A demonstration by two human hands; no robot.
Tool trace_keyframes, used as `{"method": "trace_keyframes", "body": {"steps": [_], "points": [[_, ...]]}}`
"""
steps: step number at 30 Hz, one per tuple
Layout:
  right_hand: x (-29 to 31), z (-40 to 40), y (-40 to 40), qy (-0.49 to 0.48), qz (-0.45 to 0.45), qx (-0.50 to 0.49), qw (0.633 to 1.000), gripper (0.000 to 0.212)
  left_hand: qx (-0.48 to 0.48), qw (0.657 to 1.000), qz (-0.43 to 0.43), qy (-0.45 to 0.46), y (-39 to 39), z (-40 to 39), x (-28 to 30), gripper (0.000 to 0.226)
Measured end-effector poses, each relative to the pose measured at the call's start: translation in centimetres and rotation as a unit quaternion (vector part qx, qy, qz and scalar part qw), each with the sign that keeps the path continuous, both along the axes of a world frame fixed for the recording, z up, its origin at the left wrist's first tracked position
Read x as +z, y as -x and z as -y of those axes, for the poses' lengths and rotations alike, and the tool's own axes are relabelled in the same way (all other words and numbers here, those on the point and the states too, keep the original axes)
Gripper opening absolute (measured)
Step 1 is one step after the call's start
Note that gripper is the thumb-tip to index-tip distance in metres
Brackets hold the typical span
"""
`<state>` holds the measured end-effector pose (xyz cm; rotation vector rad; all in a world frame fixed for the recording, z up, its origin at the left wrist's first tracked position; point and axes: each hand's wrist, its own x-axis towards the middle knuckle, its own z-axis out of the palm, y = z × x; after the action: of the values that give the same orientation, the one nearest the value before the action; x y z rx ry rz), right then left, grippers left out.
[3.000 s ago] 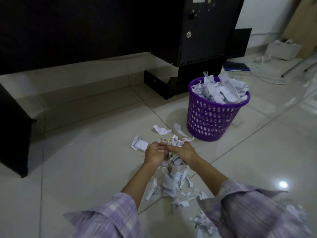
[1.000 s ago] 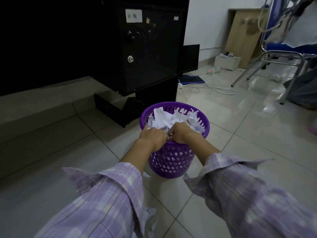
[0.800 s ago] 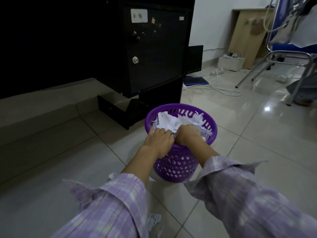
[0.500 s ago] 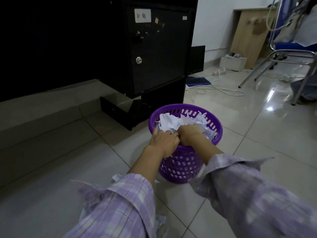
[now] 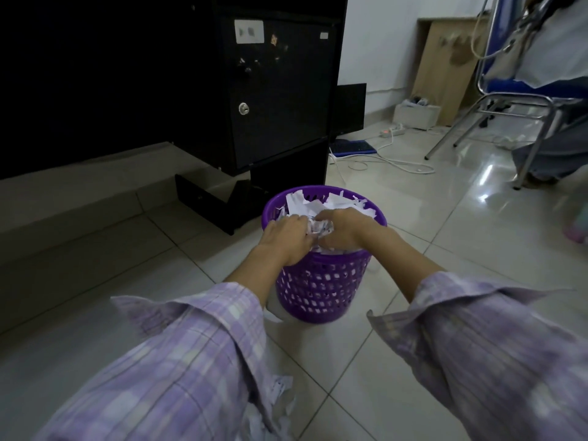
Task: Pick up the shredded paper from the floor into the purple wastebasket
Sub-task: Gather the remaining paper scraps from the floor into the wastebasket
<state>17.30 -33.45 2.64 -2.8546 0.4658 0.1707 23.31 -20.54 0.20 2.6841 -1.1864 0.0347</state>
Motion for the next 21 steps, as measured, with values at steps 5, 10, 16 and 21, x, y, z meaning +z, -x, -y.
{"method": "trace_keyframes", "body": {"steps": [5, 10, 16, 21], "points": [[1.9, -0.9, 1.3, 0.027, 0.033, 0.010, 0.999, 0.069, 0.028, 0.999, -0.015, 0.026, 0.5, -0.8, 2.0, 0.051], [3.0, -1.3, 2.8, 0.047, 0.085, -0.014, 0.995, 0.065, 0.023, 0.999, 0.006, 0.040, 1.6, -2.1, 4.2, 0.047], [3.8, -2.9, 4.9, 0.049, 0.120, -0.020, 0.991, 0.055, 0.024, 0.993, 0.061, 0.096, 3.7, -4.2, 5.1, 0.030], [3.4, -5.1, 7.2, 0.011, 0.169, -0.011, 0.985, 0.032, 0.029, 0.992, 0.050, 0.111, 6.1, -6.7, 4.5, 0.025]]}}
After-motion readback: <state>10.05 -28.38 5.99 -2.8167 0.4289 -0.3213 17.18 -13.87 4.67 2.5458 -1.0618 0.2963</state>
